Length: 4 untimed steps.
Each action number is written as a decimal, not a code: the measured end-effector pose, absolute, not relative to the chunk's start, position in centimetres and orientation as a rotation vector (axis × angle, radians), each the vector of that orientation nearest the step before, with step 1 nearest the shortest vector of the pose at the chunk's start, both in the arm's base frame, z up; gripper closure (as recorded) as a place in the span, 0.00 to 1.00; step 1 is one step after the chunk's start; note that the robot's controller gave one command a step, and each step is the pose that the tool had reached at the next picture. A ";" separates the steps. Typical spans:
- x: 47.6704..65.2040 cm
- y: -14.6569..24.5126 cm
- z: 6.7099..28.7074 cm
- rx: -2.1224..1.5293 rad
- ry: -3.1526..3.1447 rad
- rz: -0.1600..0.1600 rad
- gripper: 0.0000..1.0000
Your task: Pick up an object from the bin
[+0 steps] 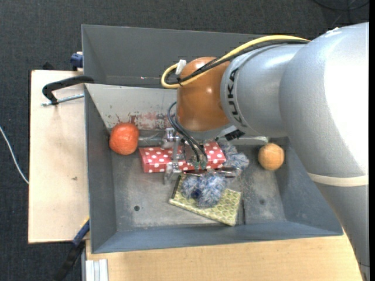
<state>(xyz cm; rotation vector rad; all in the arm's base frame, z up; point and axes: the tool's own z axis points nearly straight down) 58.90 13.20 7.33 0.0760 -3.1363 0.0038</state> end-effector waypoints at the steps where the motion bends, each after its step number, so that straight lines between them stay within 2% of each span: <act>1: 58.9 13.2 7.3 0.076 -3.137 0.003 1.00; 2: 58.5 13.2 11.4 0.067 -3.141 -0.002 1.00; 3: 59.1 14.0 13.9 0.132 -3.149 -0.004 1.00; 4: 58.3 14.2 15.2 0.133 -3.141 -0.003 1.00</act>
Offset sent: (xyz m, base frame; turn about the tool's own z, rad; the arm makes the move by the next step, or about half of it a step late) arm -0.0045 -0.0004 0.0562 0.0071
